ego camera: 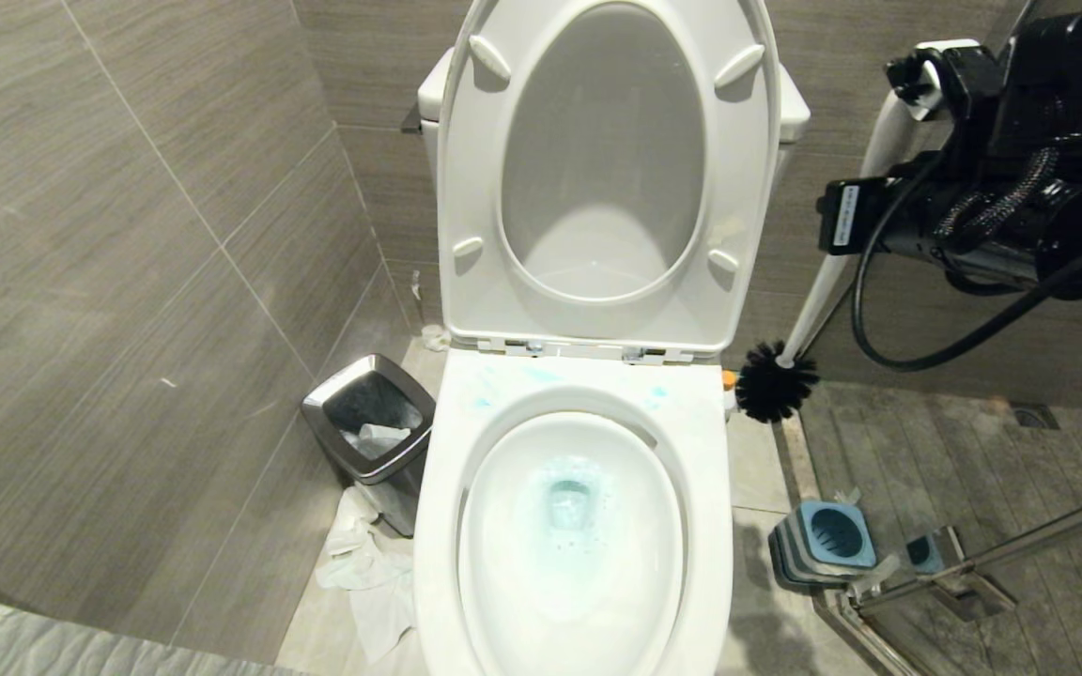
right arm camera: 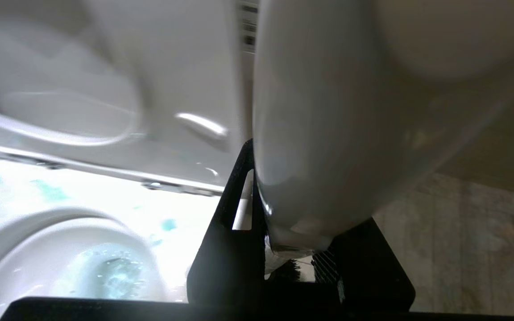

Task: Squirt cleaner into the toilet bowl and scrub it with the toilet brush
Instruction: Put the toilet brush back

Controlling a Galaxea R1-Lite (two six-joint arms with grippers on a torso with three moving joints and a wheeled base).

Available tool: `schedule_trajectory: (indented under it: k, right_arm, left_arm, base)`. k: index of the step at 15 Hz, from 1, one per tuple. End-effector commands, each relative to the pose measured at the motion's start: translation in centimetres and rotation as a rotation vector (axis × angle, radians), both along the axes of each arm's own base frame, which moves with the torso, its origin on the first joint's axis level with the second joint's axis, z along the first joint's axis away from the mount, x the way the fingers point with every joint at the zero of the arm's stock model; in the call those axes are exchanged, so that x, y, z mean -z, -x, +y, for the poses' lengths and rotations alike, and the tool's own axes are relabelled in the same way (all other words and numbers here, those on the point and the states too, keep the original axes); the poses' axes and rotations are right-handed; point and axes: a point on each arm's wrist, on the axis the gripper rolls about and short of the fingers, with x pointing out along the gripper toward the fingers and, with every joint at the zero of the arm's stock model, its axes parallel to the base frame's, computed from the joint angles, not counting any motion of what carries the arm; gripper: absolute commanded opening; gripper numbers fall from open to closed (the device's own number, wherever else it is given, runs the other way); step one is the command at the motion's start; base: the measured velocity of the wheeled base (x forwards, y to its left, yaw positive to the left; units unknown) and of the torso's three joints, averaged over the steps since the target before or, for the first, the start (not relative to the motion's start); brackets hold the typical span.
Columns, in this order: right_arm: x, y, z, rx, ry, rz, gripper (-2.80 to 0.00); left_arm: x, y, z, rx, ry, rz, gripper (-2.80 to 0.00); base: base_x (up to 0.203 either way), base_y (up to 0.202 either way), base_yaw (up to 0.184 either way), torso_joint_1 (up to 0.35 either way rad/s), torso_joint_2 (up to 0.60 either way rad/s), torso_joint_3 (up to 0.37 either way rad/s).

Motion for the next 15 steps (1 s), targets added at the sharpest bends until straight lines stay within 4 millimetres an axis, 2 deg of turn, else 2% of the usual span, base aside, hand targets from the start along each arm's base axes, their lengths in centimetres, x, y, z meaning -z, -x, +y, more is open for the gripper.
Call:
schedule_trajectory:
  k: [1,6,11,15]
  right_arm:
    - [0.5,-0.5,-3.6,0.059,-0.005,-0.001,-2.80]
    - [4.0,-2.0,-9.8,0.118,0.050,0.008,-2.80]
    - [9.9,-2.8,-11.7,0.159,0.055,0.133,-2.80]
    - [14.4,-4.7,-13.6,0.210,0.052,0.158,-2.80]
  left_arm:
    - [0.0,0.0,0.0,-0.001,0.000,0.002,-2.80]
    - [0.0,0.0,0.0,-0.001,0.000,0.002,-2.80]
    - [0.0,0.0,0.0,-0.001,0.000,0.002,-2.80]
    - [0.0,0.0,0.0,-0.001,0.000,0.002,-2.80]
  base:
    - [0.000,0.000,0.000,0.000,0.00,0.000]
    - [0.000,0.000,0.000,0.000,0.00,0.000]
    - [0.000,0.000,0.000,0.000,0.00,0.000]
    - [0.000,0.000,0.000,0.000,0.00,0.000]
